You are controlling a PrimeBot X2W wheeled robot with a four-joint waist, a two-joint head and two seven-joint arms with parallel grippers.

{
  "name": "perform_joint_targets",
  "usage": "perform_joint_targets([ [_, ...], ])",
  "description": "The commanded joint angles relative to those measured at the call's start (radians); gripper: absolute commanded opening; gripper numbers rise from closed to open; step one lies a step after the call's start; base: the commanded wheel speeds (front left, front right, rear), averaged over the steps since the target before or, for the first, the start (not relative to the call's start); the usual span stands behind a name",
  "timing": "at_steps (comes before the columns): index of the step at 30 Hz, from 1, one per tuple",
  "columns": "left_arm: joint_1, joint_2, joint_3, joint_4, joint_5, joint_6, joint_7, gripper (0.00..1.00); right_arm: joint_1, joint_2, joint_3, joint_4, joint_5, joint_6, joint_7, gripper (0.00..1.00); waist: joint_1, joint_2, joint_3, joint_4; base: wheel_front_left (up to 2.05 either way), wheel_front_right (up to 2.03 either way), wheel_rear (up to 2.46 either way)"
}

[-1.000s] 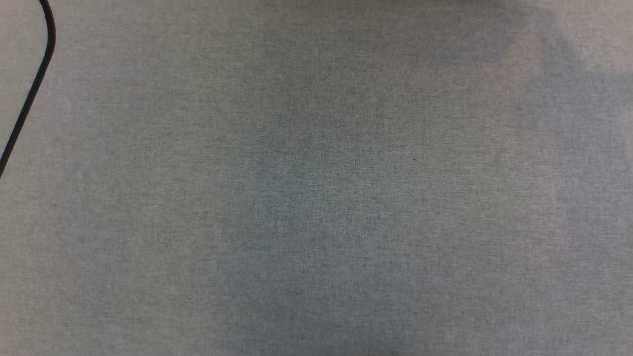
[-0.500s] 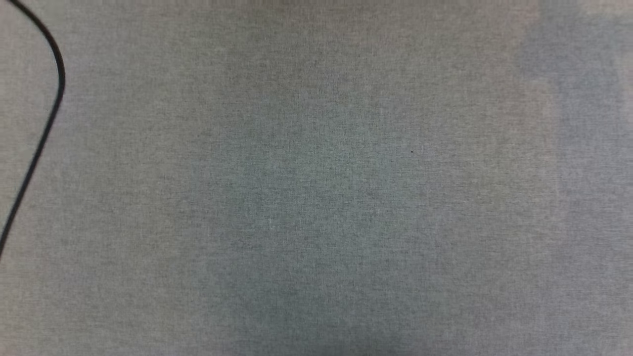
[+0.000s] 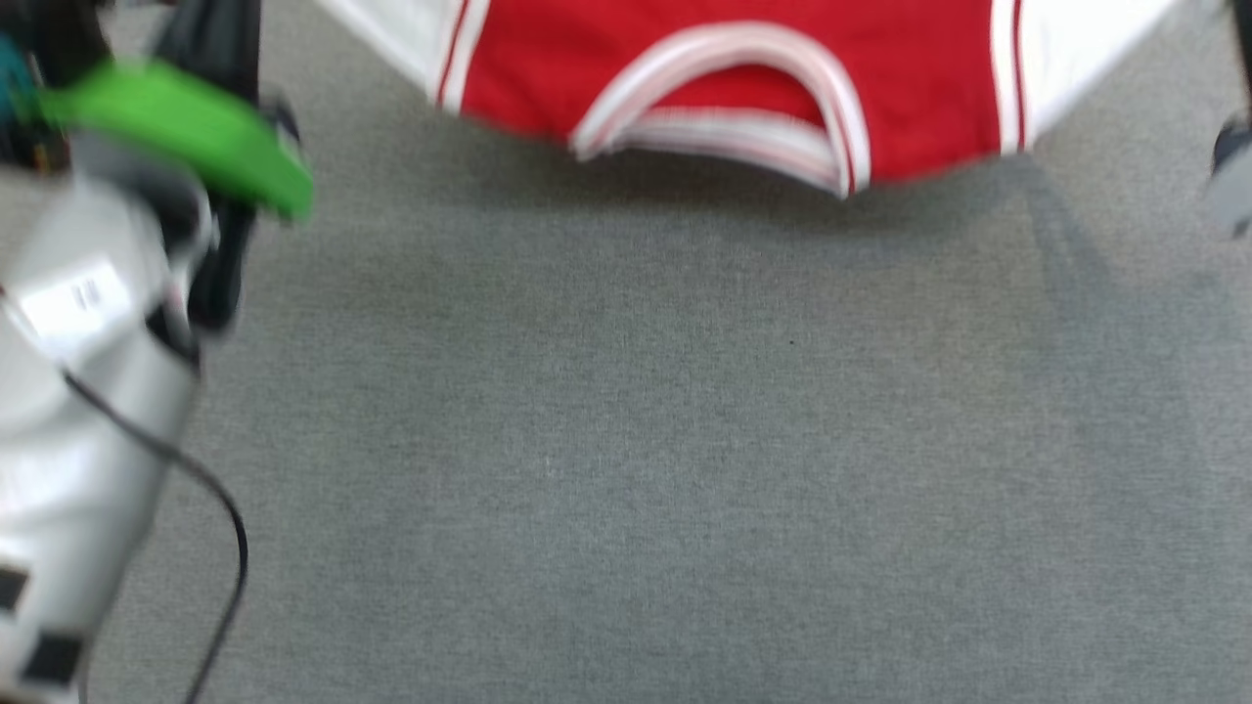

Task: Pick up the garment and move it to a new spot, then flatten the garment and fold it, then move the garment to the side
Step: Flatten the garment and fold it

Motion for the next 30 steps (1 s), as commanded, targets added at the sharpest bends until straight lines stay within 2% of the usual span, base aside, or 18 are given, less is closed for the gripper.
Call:
perform_joint_targets([
  [1,0.089,0.012,0.01,-0.032,-0.003,0.02,-0.006,0.0,0.062,-0.007,-0.012,-0.016,0.006,-0.008,-0.008,0.0,0.0001,0.0,-0.073,0.004,0.0,0.0,0.0],
  [9,0.539,0.07,-0.006,-0.219,-0.034,0.12,-0.006,0.0,0.494,-0.025,-0.145,-0.13,0.01,-0.008,0.017,0.0,0.0001,0.0,-0.191,0.033,0.0,0.0,0.0],
  [14,0.733,0.099,-0.013,-0.277,-0.062,0.181,-0.005,0.0,0.764,0.016,-0.272,-0.232,0.001,-0.008,0.076,0.0,0.0001,0.0,-0.242,0.043,0.0,0.0,0.0],
  [20,0.872,0.112,-0.032,-0.309,-0.08,0.232,0.001,0.0,1.031,0.098,-0.418,-0.346,-0.027,-0.008,0.185,0.0,0.0001,0.0,-0.272,0.048,0.0,0.0,0.0],
  [24,0.938,0.106,-0.034,-0.295,-0.094,0.251,0.0,0.0,1.161,0.158,-0.493,-0.404,-0.058,-0.008,0.267,0.0,0.0001,0.0,-0.277,0.05,0.0,0.0,0.0],
  [30,0.982,0.082,-0.039,-0.253,-0.09,0.253,-0.003,0.0,1.261,0.229,-0.548,-0.44,-0.109,-0.008,0.36,0.0,0.0001,0.0,-0.275,0.052,0.0,0.0,0.0],
])
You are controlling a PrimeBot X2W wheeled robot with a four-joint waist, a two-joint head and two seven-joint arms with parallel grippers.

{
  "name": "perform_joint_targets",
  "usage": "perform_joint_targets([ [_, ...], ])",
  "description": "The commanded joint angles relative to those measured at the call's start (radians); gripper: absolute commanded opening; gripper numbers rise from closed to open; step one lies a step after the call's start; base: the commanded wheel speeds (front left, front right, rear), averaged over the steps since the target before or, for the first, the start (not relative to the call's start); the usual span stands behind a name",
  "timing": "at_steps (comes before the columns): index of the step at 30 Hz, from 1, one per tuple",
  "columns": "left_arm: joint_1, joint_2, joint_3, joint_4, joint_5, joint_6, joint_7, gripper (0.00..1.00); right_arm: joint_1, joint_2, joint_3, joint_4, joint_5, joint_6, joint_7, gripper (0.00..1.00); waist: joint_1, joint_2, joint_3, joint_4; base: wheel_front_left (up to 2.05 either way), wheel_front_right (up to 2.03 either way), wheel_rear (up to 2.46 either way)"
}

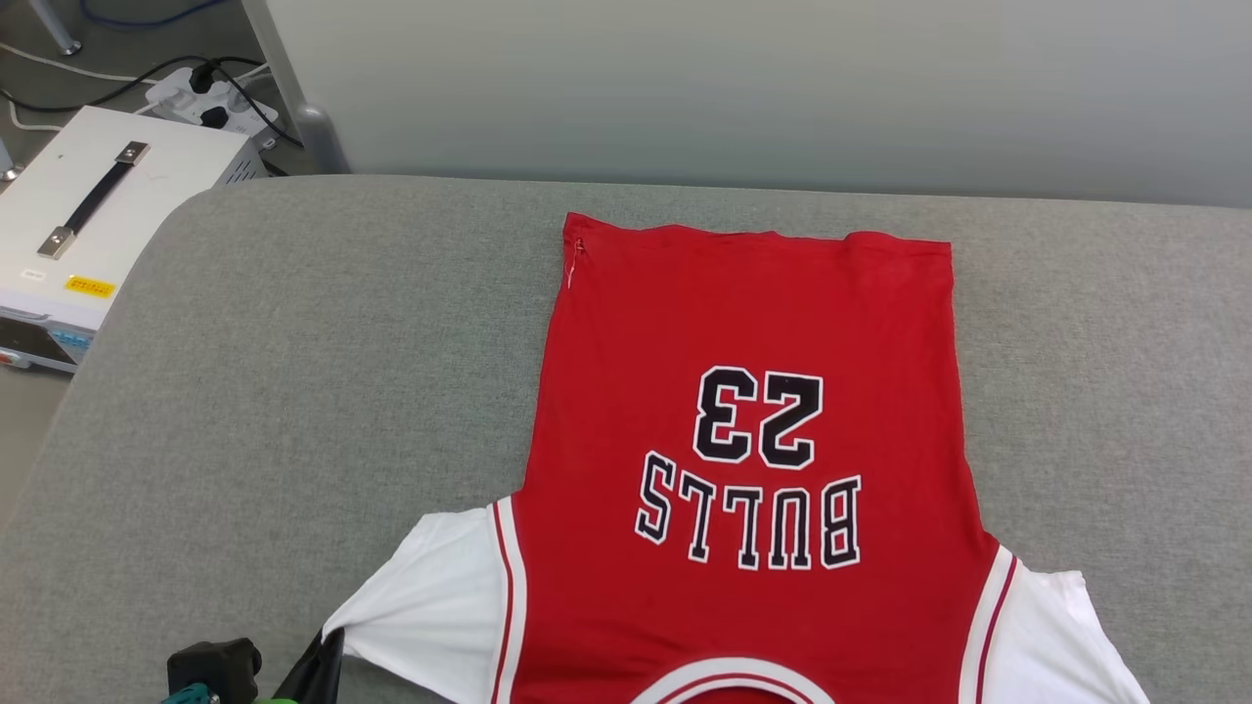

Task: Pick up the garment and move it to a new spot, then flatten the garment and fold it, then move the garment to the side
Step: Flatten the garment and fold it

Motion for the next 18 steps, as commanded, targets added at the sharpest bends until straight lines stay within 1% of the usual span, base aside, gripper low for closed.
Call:
perform_joint_targets([
  [1,0.011,-0.006,0.007,0.008,0.001,0.006,-0.004,0.0,0.01,0.003,-0.009,-0.009,-0.013,-0.008,0.015,0.0,0.0001,0.0,0.002,0.001,0.0,0.0,0.0],
  [4,-0.001,-0.02,0.004,0.017,0.016,-0.001,-0.005,0.0,0.005,0.019,-0.027,-0.028,-0.034,-0.008,0.035,0.0,0.0001,0.0,0.003,0.005,0.0,0.0,0.0],
  [5,-0.008,-0.024,0.002,0.019,0.024,-0.006,-0.005,0.0,-0.001,0.024,-0.029,-0.038,-0.041,-0.008,0.041,0.08,0.0001,0.0,0.003,0.006,0.0,0.0,0.0],
  [6,-0.013,-0.027,0.001,0.019,0.029,-0.008,-0.005,0.0,-0.006,0.026,-0.029,-0.046,-0.047,-0.008,0.046,0.36,0.0001,0.0,0.004,0.006,0.0,0.0,0.0],
  [7,-0.019,-0.032,0.0,0.02,0.036,-0.011,-0.006,0.0,-0.014,0.027,-0.029,-0.057,-0.057,-0.008,0.051,0.73,0.0001,0.0,0.006,0.006,0.0,0.0,0.0],
  [8,-0.024,-0.035,-0.001,0.021,0.044,-0.011,-0.006,0.0,-0.022,0.026,-0.027,-0.066,-0.065,-0.008,0.055,0.94,0.0001,0.0,0.007,0.007,0.0,0.0,0.0],
  [9,-0.031,-0.039,-0.002,0.02,0.054,-0.012,-0.006,0.0,-0.035,0.026,-0.03,-0.076,-0.075,-0.008,0.055,1.0,0.0001,0.0,0.01,0.007,0.0,0.0,0.0],
  [12,-0.053,-0.051,-0.003,0.012,0.076,-0.019,-0.006,0.0,-0.076,0.02,-0.038,-0.112,-0.091,-0.008,0.054,1.0,0.0001,0.0,0.025,0.014,0.0,0.0,0.0],
  [14,-0.071,-0.062,-0.002,0.003,0.095,-0.021,-0.007,0.0,-0.115,0.002,-0.05,-0.145,-0.106,-0.008,0.046,1.0,0.0001,0.0,0.041,0.022,0.0,0.0,0.0],
  [18,-0.111,-0.091,0.018,-0.03,0.138,-0.016,-0.007,0.0,-0.236,-0.06,-0.087,-0.212,-0.129,-0.008,0.048,1.0,0.0001,0.0,0.084,0.044,0.0,0.0,0.0],
])
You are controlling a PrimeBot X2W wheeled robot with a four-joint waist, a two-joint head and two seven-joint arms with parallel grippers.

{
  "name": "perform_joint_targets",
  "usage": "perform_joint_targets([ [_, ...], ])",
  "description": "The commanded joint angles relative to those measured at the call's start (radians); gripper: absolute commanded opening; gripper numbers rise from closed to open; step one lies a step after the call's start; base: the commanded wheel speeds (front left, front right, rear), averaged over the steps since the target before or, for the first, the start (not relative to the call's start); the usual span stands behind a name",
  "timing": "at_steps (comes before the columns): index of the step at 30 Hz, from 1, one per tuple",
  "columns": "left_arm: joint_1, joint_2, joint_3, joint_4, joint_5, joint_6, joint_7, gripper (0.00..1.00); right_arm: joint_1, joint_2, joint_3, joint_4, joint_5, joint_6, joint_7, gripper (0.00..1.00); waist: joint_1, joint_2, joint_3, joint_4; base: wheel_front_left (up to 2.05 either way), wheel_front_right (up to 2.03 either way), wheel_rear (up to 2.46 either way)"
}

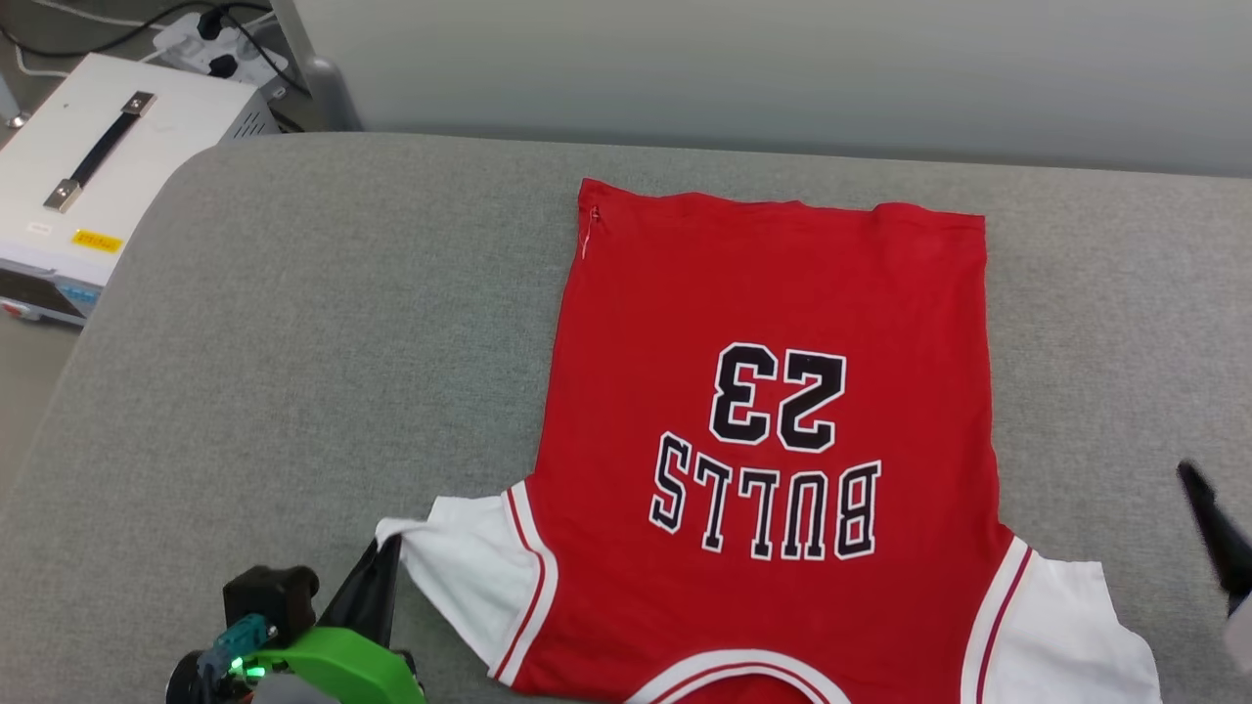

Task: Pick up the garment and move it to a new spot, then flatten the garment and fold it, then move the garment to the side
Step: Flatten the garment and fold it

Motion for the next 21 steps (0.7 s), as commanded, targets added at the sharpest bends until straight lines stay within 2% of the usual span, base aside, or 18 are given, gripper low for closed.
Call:
perform_joint_targets([
  [1,-0.028,-0.013,0.011,-0.015,0.023,0.0,-0.006,0.0,-0.069,-0.03,-0.012,-0.025,-0.021,-0.008,0.007,1.0,0.0001,-0.0001,0.042,0.026,0.0,0.0,0.0],
  [6,-0.074,-0.043,0.036,-0.065,0.087,0.006,-0.006,0.0,-0.332,-0.1,-0.02,-0.039,-0.022,-0.008,0.096,1.0,0.0001,-0.0001,0.129,0.069,0.0,0.0,0.0],
  [13,-0.126,-0.115,0.078,-0.122,0.16,-0.012,-0.006,0.0,-0.706,-0.23,0.157,0.134,0.017,-0.008,0.425,1.0,0.0001,-0.0001,0.257,0.141,0.0,0.0,0.0],
  [19,-0.15,-0.17,0.11,-0.152,0.21,-0.042,-0.006,0.0,-0.965,-0.245,0.268,0.324,0.072,-0.008,0.756,1.0,0.0001,-0.0001,0.351,0.193,0.0,0.0,0.0],
  [21,-0.161,-0.189,0.12,-0.157,0.226,-0.054,-0.006,0.0,-1.031,-0.241,0.28,0.373,0.075,-0.008,0.828,1.0,0.0001,-0.0001,0.379,0.207,0.0,0.0,0.0],
])
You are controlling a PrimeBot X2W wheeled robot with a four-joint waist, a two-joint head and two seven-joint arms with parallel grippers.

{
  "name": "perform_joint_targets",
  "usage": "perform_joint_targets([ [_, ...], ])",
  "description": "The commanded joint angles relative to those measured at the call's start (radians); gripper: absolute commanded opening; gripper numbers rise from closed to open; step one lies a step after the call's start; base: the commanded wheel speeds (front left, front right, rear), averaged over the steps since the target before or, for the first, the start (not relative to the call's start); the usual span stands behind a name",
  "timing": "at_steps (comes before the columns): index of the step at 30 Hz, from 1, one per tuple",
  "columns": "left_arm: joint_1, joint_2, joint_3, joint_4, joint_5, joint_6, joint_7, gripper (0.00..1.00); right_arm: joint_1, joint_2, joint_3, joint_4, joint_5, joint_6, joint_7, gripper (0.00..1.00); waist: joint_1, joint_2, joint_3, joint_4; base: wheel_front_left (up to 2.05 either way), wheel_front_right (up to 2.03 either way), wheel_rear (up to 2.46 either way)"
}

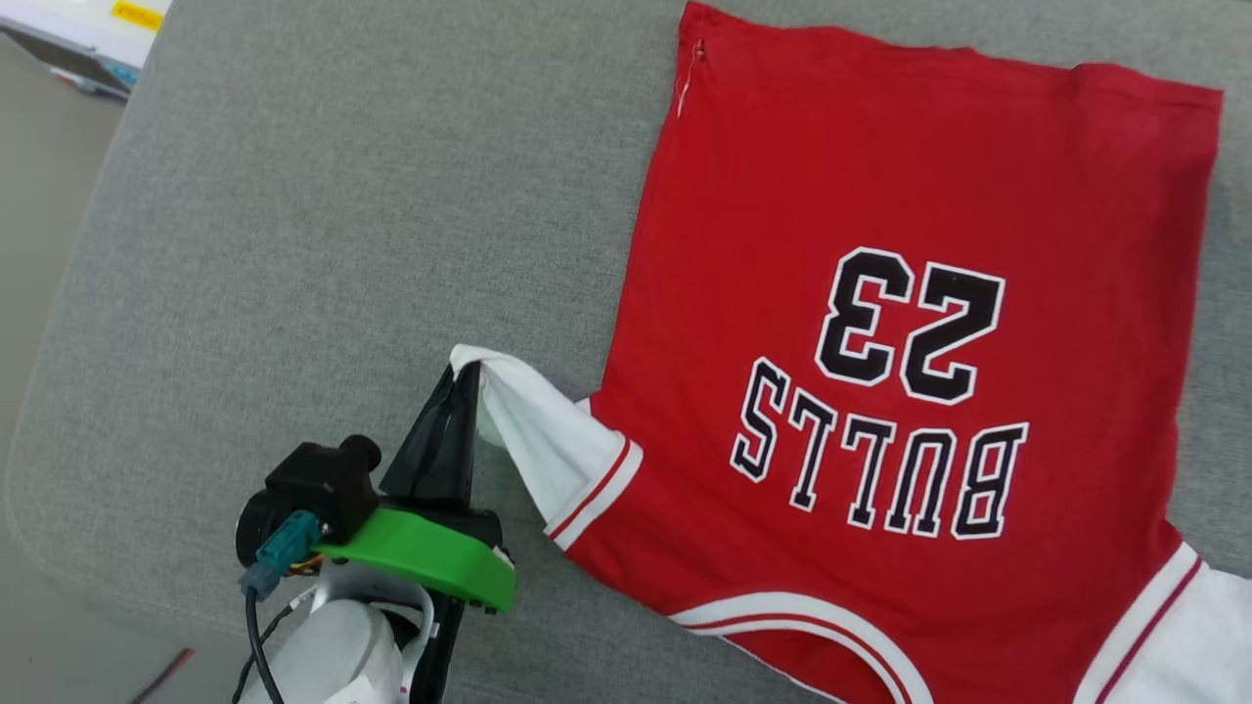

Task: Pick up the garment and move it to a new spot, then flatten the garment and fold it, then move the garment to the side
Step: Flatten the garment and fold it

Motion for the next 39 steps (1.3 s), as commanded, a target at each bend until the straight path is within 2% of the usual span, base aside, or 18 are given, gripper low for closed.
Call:
perform_joint_targets([
  [1,-0.023,-0.013,0.008,-0.004,0.015,-0.009,-0.006,0.0,-0.039,0.005,0.0,0.024,0.004,-0.008,0.018,1.0,-0.0001,0.0,0.099,0.077,0.0,0.0,0.0],
  [4,-0.034,-0.04,0.023,-0.006,0.037,-0.026,-0.006,0.0,-0.111,0.023,0.002,0.091,-0.017,-0.008,0.043,1.0,-0.0001,0.0,0.135,0.091,0.0,0.0,0.0],
  [8,-0.043,-0.067,0.04,-0.002,0.062,-0.049,-0.006,0.0,-0.144,0.047,0.012,0.163,-0.057,-0.008,0.022,1.0,-0.0001,0.0,0.168,0.102,0.0,0.0,0.0],
  [13,-0.059,-0.089,0.052,0.02,0.091,-0.08,-0.006,0.0,-0.098,0.057,0.064,0.25,-0.084,-0.008,0.012,1.0,-0.0001,0.0,0.182,0.107,0.0,0.0,0.0],
  [18,-0.064,-0.103,0.066,0.04,0.11,-0.099,-0.006,0.0,-0.05,0.06,0.091,0.296,-0.055,-0.008,0.036,1.0,-0.0001,0.0,0.17,0.099,0.0,0.0,0.0],
  [19,-0.063,-0.105,0.07,0.044,0.113,-0.102,-0.006,0.0,-0.048,0.06,0.092,0.294,-0.046,-0.008,0.034,0.25,-0.0001,0.0,0.165,0.096,0.0,0.0,0.0],
  [20,-0.061,-0.105,0.073,0.047,0.115,-0.105,-0.006,0.0,-0.051,0.056,0.091,0.29,-0.042,-0.008,0.025,0.0,-0.0001,0.0,0.16,0.093,0.0,0.0,0.0],
  [24,-0.051,-0.105,0.085,0.061,0.129,-0.111,-0.006,0.0,-0.066,0.032,0.122,0.259,-0.043,-0.008,-0.029,0.0,-0.0001,0.0,0.12,0.08,0.0,0.0,0.0],
  [30,-0.014,-0.1,0.096,0.08,0.137,-0.11,-0.006,0.0,-0.058,-0.012,0.188,0.194,0.019,-0.008,-0.156,0.0,-0.0001,0.0,0.019,0.054,0.0,0.0,0.0],
  [35,0.037,-0.082,0.103,0.089,0.133,-0.095,-0.002,0.0,0.034,-0.116,0.274,0.081,0.111,-0.008,-0.253,0.0,-0.0001,0.0,-0.075,0.02,0.0,0.0,0.0],
  [39,0.082,-0.064,0.109,0.085,0.13,-0.079,0.007,0.0,0.154,-0.21,0.291,-0.024,0.181,-0.008,-0.332,0.0,-0.0001,0.0,-0.137,-0.016,0.0,0.0,0.0],
])
